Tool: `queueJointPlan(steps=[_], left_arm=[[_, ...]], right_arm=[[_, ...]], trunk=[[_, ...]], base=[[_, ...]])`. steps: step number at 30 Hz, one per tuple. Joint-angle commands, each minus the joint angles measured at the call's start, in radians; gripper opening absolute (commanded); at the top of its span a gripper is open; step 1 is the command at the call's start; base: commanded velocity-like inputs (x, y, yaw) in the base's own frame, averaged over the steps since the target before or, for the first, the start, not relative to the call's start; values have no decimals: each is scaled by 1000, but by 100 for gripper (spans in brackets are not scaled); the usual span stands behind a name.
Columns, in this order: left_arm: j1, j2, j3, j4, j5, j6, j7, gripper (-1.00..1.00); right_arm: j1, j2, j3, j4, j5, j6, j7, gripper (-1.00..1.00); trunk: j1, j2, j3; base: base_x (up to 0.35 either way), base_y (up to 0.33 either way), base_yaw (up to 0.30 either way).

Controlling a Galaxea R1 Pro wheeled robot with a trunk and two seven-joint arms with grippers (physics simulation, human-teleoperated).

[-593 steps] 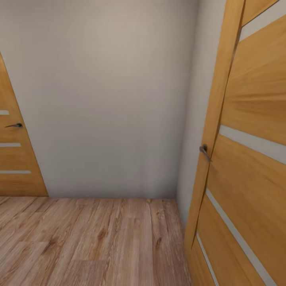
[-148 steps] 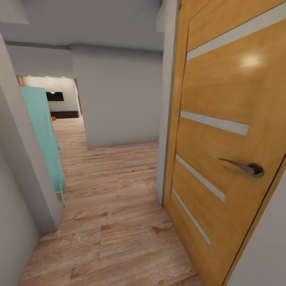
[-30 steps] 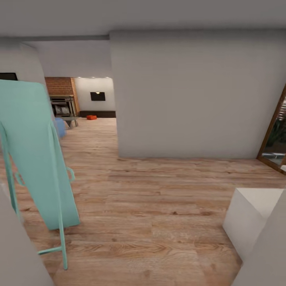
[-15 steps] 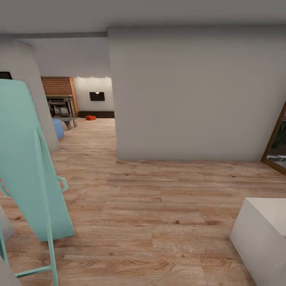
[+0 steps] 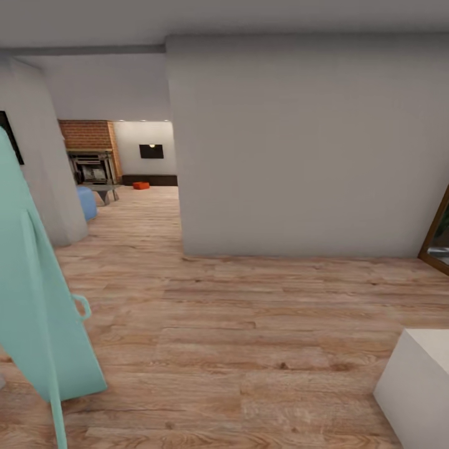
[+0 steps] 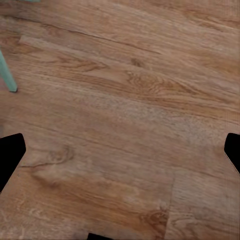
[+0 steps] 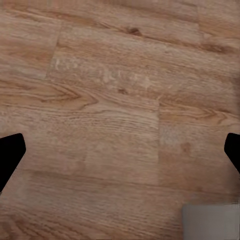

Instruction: Move the two storage containers from the living room to the garage. In the garage, place one container on the floor and stack the other container on top of it (either order is fine).

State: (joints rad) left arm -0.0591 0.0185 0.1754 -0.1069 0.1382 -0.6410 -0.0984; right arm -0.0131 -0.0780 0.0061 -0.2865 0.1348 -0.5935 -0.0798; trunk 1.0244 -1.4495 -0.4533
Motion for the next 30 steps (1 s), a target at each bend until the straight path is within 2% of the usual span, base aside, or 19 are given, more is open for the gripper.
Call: queueJointPlan(steps=[1, 12, 23, 27, 30], left_arm=[[-1, 0, 3, 1, 10, -2, -9, 100], [-1, -3, 1, -2, 10, -2, -8, 100], [-1, -1, 0, -66, 7, 33, -7, 100], [-1, -6, -11, -71, 7, 34, -9, 100], [-1, 0, -18, -71, 6, 34, -8, 100]], right_arm=[[-1, 0, 0, 1, 10, -2, -9, 100], [-1, 0, -1, 1, 7, -3, -8, 100], [-1, 0, -2, 1, 2, -2, -8, 100], [-1, 0, -3, 1, 8, -4, -11, 100], [-1, 0, -3, -2, 9, -5, -12, 100]], trunk=[[1, 0, -1], [1, 0, -1], [1, 0, -1], [1, 0, -1], [1, 0, -1]], base=[[329, 0, 0], [329, 0, 0], [329, 0, 0], [329, 0, 0], [329, 0, 0]])
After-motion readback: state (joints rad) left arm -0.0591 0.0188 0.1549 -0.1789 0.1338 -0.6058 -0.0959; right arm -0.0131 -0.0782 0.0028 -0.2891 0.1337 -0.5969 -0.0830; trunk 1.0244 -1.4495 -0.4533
